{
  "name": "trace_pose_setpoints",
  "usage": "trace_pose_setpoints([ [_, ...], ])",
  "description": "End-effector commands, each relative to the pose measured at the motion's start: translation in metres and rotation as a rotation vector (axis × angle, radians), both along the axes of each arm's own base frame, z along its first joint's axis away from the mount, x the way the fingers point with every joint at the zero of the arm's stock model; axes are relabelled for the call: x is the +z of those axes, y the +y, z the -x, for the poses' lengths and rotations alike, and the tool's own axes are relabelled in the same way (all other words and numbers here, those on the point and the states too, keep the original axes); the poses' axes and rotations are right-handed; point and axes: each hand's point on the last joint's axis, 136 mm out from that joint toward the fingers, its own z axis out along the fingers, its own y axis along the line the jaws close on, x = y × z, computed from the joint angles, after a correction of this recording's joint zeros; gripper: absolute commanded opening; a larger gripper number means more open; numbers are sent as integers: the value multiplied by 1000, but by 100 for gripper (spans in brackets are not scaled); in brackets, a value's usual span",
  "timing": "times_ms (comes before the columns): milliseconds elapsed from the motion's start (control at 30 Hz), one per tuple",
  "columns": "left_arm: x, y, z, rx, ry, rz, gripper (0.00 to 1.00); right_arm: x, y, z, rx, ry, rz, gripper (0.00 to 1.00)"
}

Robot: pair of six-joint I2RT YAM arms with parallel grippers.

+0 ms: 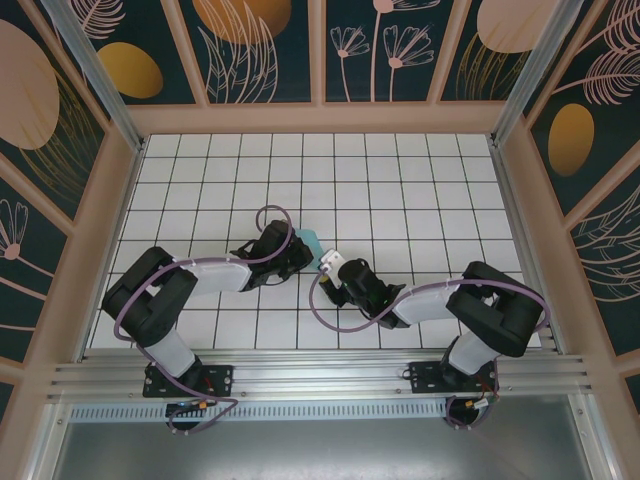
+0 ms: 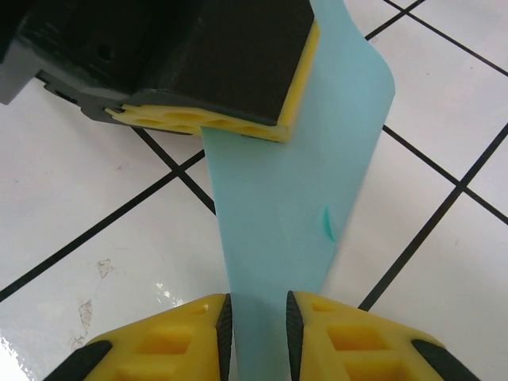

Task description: Fold a paper plane with a square sheet of paper (pick it up from the middle)

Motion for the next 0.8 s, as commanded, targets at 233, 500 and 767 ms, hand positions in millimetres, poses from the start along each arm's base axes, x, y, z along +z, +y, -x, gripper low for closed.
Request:
trace_pose_setpoints([
  [233, 5, -2, -6, 4, 4, 3, 8, -8, 12, -17, 8, -72, 95, 31],
  [500, 5, -1, -6, 10, 3, -6, 11, -9, 10, -13, -3, -48, 71, 17],
  [767, 2, 0, -5, 8, 8, -14, 11, 3, 18, -10, -7, -37, 20, 30],
])
